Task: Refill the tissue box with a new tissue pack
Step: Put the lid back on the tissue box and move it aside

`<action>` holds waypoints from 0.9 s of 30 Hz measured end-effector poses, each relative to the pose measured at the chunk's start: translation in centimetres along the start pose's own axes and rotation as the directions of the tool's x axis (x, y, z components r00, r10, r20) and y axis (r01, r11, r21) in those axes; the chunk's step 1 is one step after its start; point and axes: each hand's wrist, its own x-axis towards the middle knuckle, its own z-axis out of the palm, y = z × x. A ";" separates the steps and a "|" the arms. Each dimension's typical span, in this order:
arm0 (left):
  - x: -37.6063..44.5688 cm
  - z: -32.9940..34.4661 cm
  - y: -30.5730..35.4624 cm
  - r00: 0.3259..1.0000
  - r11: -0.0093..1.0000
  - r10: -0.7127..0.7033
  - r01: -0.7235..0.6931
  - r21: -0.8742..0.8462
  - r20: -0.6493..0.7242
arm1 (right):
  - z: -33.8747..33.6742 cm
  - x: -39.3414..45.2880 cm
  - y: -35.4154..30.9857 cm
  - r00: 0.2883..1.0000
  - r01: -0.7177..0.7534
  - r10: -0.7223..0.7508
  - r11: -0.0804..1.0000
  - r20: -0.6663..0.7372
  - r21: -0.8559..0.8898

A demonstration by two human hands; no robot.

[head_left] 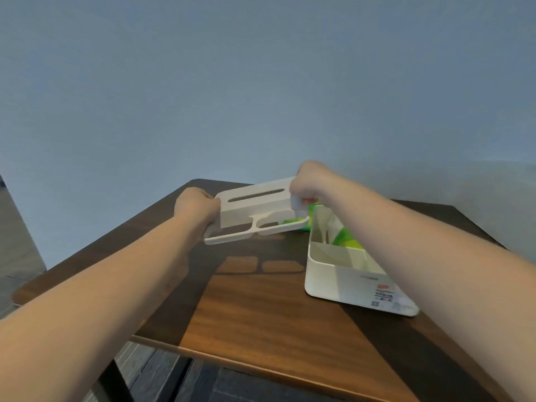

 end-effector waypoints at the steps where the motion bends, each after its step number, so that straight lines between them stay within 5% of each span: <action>1: -0.3 0.0 0.9 1.000 1.000 0.014 -0.014 -0.020 0.006 | -0.7 -0.4 0.8 0.999 -0.023 0.025 0.998 -0.027 0.063; 5: -2.0 0.8 4.9 0.997 0.993 0.063 -0.058 -0.100 0.045 | -2.4 -1.2 5.4 0.988 -0.028 0.093 0.896 -0.125 0.444; 10: -4.3 3.6 9.0 0.992 0.978 0.094 -0.076 -0.195 0.082 | -3.0 -2.6 11.0 0.971 -0.097 0.203 0.822 -0.129 0.561; 20: -7.4 8.3 13.0 0.962 0.990 0.140 -0.132 -0.049 0.236 | -1.1 -5.2 18.7 0.950 -0.233 0.308 0.796 -0.044 0.559; 27: -8.1 9.5 12.8 0.965 0.986 0.150 -0.162 0.041 0.215 | 0.8 -5.1 18.9 0.936 -0.312 0.350 0.871 -0.033 0.378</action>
